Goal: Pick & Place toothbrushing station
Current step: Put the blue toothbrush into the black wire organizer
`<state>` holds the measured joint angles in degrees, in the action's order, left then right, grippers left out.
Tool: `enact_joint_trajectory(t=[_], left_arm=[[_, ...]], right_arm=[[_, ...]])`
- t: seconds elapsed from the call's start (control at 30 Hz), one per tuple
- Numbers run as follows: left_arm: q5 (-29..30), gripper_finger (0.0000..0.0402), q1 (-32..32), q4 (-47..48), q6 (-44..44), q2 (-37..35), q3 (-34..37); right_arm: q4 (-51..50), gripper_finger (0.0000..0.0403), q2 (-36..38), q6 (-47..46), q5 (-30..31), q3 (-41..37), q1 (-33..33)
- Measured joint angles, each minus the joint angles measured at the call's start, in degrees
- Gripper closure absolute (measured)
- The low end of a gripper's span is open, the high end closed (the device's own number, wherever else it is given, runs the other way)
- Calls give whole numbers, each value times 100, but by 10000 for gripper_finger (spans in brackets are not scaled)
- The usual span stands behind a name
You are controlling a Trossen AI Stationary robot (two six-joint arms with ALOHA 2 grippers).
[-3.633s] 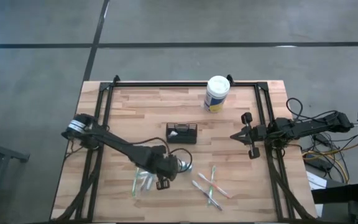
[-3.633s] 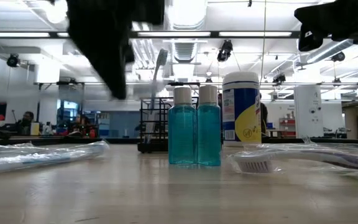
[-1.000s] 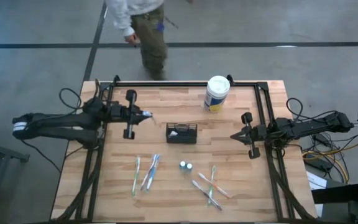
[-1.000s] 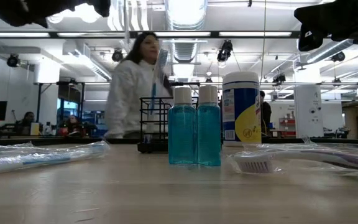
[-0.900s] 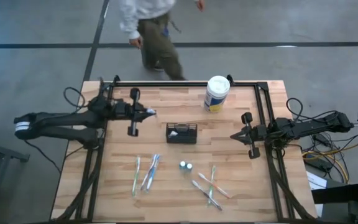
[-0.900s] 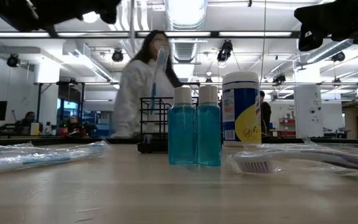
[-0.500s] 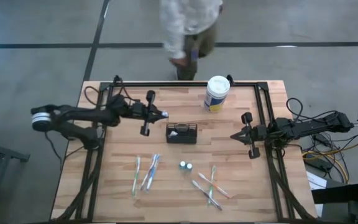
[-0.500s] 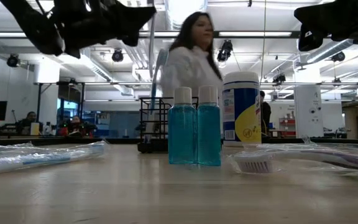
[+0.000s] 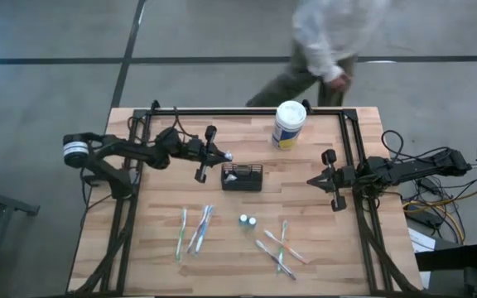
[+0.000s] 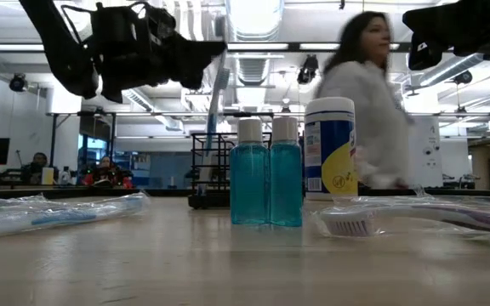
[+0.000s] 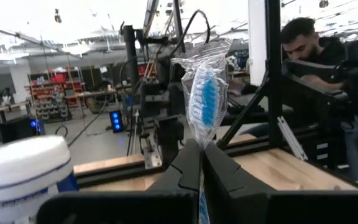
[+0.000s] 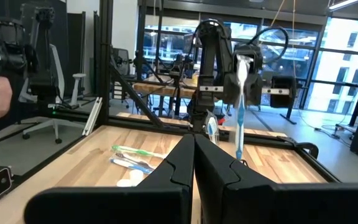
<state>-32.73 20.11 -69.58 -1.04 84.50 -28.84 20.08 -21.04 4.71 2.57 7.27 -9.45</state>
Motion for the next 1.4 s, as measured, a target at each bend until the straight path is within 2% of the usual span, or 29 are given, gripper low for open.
enact_joint_trajectory(t=[0.43, 1.4], left_arm=[[-96, 400, 21, -36, -216, 605, 2], [-38, 401, 306, -210, -490, 616, 507]], right_arm=[[0, 394, 0, -7, 0, 0, 0], [44, 394, -2, -4, 2, -1, 0]])
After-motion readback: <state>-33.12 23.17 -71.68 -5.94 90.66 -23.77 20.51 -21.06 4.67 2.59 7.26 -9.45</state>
